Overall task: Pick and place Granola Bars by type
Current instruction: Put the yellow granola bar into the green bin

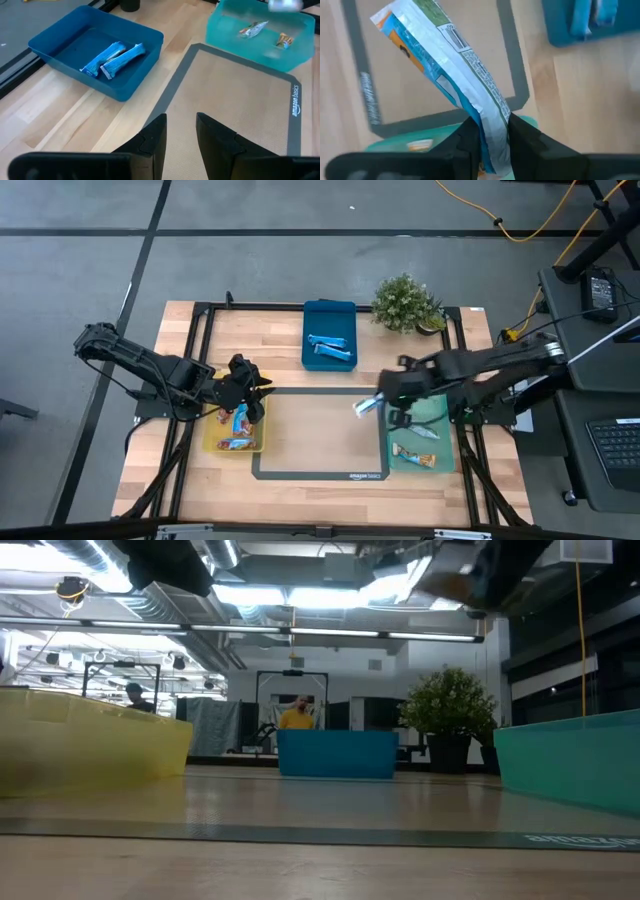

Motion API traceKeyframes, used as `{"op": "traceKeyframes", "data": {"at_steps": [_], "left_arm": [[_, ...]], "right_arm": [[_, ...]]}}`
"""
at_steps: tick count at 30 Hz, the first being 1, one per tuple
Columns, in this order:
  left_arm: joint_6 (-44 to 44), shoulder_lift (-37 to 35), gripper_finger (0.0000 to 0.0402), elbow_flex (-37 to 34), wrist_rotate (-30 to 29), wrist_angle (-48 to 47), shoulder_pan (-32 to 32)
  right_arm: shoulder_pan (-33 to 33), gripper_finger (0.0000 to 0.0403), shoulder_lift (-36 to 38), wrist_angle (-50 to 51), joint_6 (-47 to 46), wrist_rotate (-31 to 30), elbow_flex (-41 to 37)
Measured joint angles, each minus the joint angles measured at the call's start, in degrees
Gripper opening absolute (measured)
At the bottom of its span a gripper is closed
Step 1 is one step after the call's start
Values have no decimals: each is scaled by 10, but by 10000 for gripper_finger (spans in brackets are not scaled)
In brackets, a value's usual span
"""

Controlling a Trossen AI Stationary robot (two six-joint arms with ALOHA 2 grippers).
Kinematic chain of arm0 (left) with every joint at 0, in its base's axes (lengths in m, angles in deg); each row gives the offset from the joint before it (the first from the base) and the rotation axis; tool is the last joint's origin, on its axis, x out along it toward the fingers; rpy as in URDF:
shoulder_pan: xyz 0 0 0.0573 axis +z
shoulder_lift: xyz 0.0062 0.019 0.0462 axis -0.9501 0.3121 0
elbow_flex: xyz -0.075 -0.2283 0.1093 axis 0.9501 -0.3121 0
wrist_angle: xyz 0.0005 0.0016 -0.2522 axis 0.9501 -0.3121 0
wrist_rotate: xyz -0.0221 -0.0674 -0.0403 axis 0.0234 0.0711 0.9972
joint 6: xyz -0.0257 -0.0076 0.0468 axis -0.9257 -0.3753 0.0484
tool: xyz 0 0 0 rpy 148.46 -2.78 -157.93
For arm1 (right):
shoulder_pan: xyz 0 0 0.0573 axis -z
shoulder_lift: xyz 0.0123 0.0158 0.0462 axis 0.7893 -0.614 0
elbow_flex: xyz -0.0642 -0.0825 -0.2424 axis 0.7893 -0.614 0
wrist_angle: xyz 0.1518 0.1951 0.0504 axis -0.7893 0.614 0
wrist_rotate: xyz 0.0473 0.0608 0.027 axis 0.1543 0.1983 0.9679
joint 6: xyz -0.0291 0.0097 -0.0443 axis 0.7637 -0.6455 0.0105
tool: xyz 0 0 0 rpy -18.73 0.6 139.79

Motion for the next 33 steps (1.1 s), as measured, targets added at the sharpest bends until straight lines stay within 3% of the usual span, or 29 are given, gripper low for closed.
{"op": "traceKeyframes", "data": {"at_steps": [10, 19, 27, 33], "left_arm": [[-2, 0, 98, 0, 0, 0, 0], [-22, 0, 98, 0, -4, 0, 0], [-22, 0, 98, 0, -11, 0, 0], [-22, 0, 98, 0, -19, 0, 1]], "right_arm": [[-42, 84, 119, 71, -135, -50, 7], [-170, 84, 138, 174, -326, -56, -2], [-241, 84, 137, 148, -533, -58, -105], [-251, 84, 137, 70, -590, -23, -198]]}}
